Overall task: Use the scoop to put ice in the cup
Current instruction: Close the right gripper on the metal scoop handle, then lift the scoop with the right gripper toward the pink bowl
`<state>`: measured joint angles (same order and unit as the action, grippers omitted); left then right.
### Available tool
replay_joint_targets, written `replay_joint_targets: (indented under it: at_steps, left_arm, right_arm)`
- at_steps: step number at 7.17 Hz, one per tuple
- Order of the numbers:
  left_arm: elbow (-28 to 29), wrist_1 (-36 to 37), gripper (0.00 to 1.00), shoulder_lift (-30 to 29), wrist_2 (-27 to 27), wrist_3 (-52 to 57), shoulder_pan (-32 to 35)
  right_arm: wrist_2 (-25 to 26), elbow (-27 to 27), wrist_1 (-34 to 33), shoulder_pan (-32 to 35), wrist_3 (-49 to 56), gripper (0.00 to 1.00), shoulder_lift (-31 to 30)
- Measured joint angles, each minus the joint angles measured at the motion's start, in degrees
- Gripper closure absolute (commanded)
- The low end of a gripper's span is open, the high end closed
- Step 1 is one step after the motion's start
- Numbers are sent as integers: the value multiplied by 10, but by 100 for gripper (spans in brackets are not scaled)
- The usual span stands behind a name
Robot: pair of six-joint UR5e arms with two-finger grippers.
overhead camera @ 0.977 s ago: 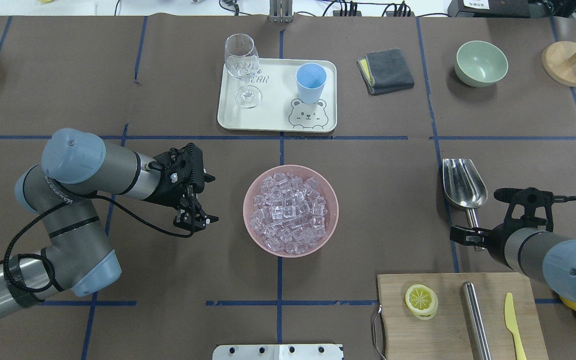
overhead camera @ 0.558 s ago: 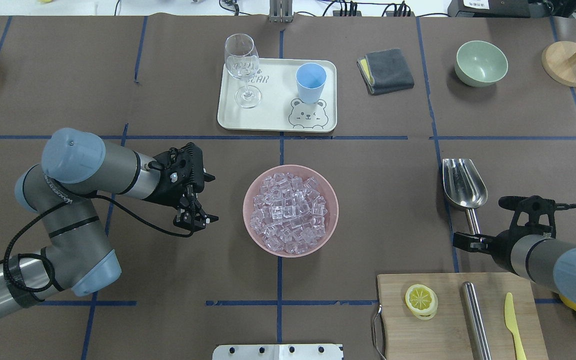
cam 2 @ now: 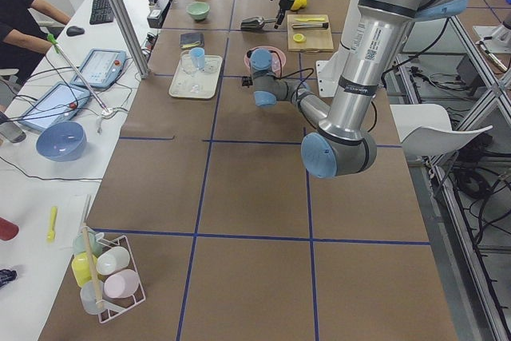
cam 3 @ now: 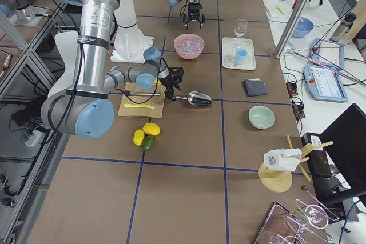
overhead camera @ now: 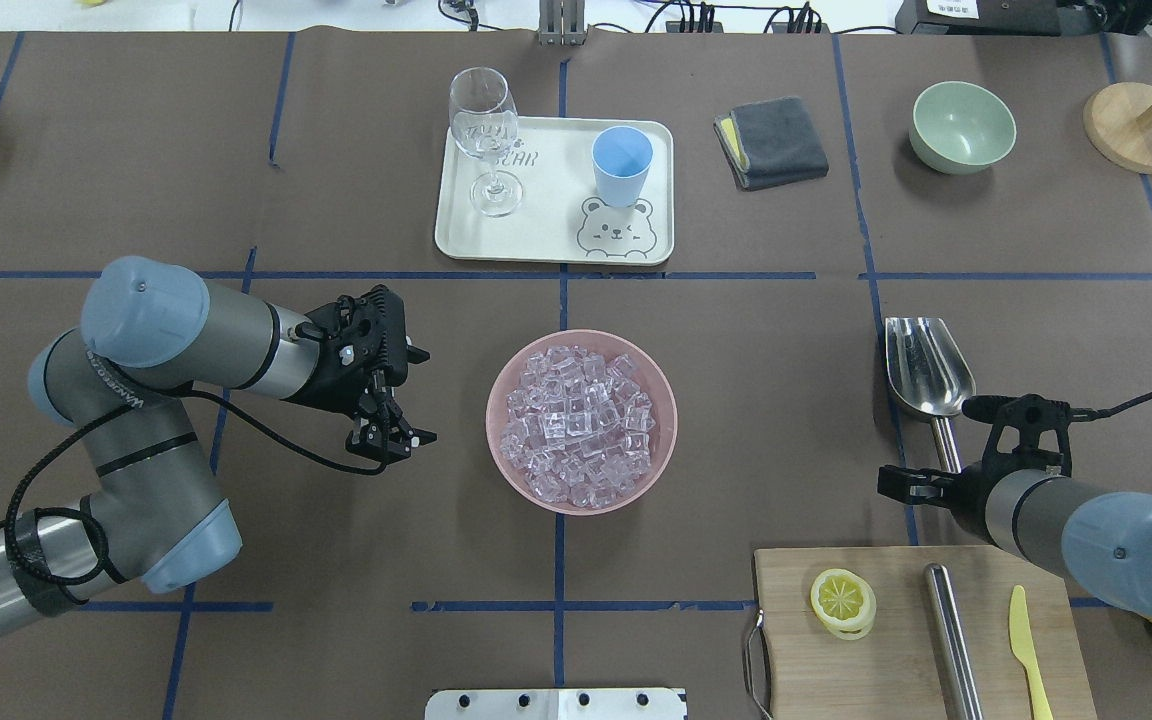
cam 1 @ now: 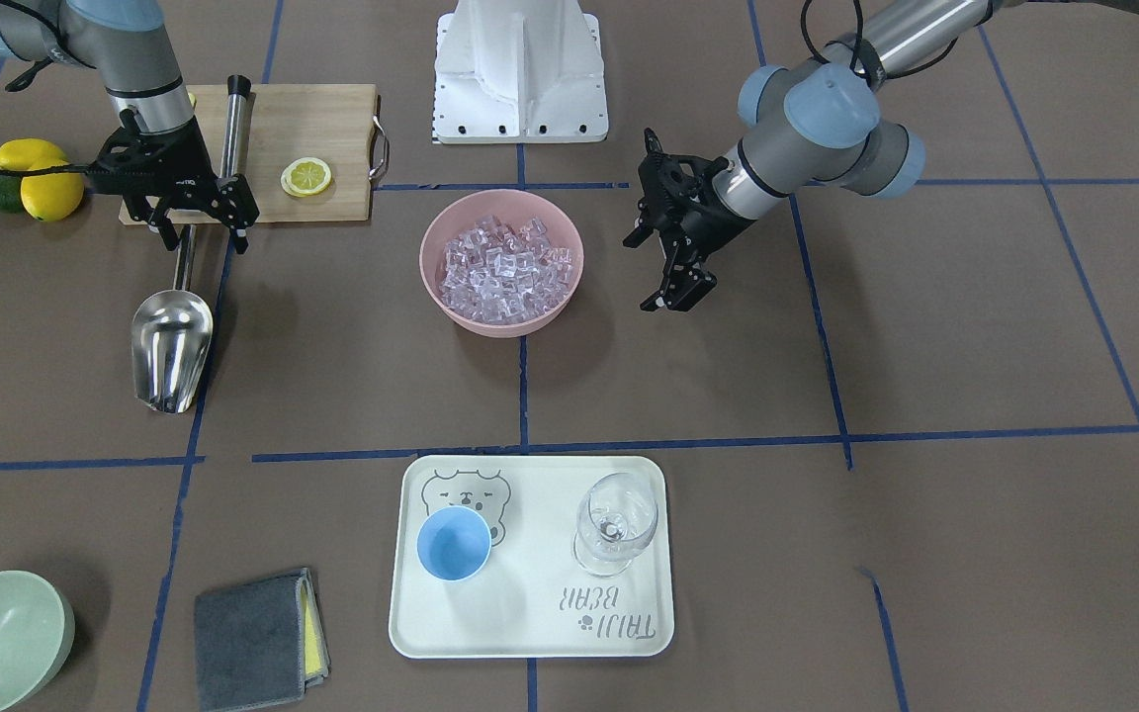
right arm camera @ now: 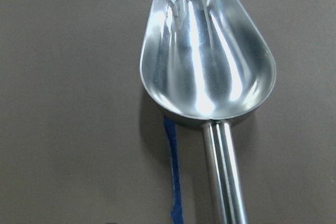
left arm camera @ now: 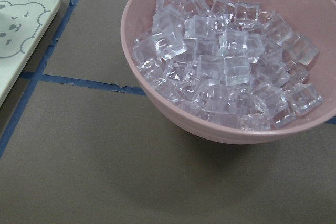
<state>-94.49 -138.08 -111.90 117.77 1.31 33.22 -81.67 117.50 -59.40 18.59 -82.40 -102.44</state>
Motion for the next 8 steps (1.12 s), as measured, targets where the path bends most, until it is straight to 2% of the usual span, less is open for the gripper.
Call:
replay_joint_targets:
  at_steps: [3, 6, 8]
  left_arm:
    - [-1, 0, 0, 0, 0, 0, 0]
    - [-1, 0, 0, 0, 0, 0, 0]
    - [-2, 0, 0, 0, 1, 0, -1]
  right_arm:
    - [2, -5, -1, 3, 2, 27, -3]
    - [7, -6, -1, 3, 1, 55, -13]
    - [8, -6, -1, 3, 1, 93, -19]
